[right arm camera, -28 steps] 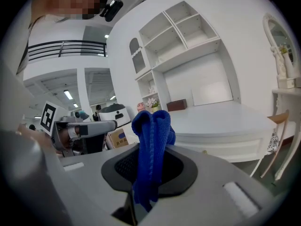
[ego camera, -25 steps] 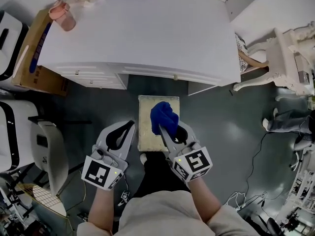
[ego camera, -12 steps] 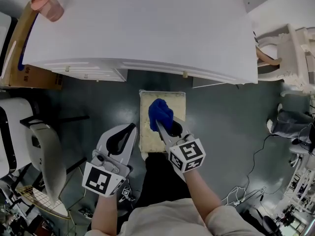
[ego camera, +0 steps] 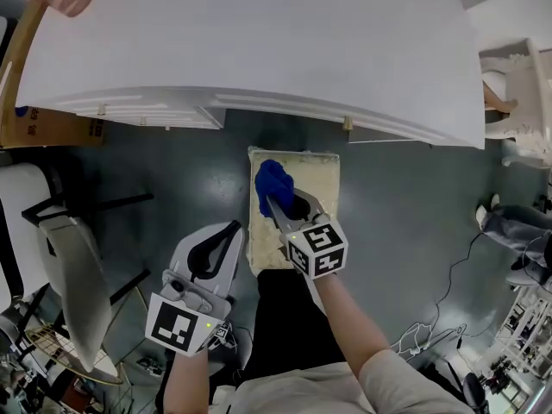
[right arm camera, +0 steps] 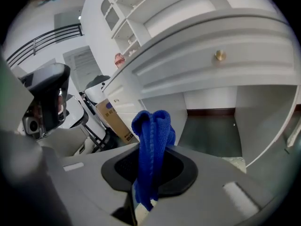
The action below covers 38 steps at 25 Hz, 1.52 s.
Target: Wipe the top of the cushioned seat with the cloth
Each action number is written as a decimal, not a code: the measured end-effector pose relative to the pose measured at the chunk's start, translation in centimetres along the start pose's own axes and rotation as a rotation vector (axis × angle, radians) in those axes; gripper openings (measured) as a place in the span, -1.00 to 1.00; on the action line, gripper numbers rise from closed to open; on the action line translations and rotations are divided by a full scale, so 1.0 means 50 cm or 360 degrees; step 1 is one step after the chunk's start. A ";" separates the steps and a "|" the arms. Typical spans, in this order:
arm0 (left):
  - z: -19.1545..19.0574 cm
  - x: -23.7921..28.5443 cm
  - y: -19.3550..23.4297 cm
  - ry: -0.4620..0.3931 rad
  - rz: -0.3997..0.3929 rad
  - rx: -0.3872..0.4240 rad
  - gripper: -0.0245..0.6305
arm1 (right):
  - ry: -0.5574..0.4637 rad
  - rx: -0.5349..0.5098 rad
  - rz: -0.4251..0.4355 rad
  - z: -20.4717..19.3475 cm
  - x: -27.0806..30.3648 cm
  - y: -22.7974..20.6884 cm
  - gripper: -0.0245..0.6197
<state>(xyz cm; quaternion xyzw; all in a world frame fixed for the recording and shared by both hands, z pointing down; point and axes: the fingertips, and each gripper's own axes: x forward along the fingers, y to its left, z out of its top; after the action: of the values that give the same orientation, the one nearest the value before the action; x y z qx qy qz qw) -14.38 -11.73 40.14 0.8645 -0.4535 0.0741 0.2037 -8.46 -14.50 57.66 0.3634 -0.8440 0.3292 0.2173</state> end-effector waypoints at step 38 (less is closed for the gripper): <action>-0.117 0.054 0.047 0.0074 0.0069 -0.0033 -0.93 | 0.0315 -0.0197 -0.0298 -0.136 0.169 -0.203 -0.77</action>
<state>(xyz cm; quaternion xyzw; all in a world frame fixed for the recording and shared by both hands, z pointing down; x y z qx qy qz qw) -14.40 -12.51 46.94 0.8504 -0.4680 0.0939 0.2215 -5.34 -18.92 71.51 0.3922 -0.7995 0.2890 0.3514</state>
